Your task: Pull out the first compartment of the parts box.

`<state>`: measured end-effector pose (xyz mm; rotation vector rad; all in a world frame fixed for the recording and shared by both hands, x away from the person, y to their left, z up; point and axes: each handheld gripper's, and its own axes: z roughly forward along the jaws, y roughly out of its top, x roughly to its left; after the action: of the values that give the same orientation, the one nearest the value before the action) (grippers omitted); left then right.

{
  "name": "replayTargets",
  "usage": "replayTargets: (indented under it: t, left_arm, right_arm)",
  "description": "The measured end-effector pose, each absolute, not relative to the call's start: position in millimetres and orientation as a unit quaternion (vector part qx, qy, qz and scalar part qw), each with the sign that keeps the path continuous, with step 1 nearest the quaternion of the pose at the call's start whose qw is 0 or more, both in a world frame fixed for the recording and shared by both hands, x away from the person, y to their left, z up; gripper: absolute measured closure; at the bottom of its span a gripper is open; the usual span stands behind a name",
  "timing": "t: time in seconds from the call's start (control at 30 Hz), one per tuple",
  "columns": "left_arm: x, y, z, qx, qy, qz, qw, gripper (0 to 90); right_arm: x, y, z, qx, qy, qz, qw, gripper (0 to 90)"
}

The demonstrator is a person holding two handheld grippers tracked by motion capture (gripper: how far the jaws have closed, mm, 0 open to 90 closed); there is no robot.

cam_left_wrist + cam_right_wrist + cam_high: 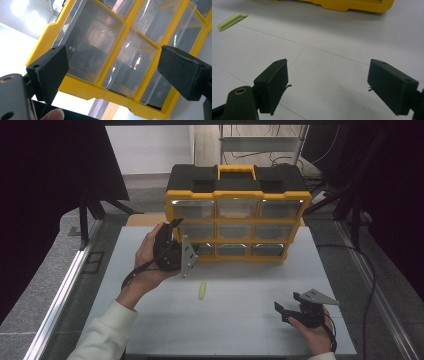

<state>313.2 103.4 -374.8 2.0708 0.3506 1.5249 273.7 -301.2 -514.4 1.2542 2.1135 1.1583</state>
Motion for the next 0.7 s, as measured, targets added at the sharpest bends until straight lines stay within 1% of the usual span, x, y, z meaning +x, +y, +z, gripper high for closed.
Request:
replayTargets:
  t: [0.7]
  left_arm:
    - [318.2,101.2,-363.1,0.760,0.128,0.575,0.274,10.4]
  right_arm:
    - [273.7,-301.1,-514.6,0.453,0.760,0.416,0.211,17.1]
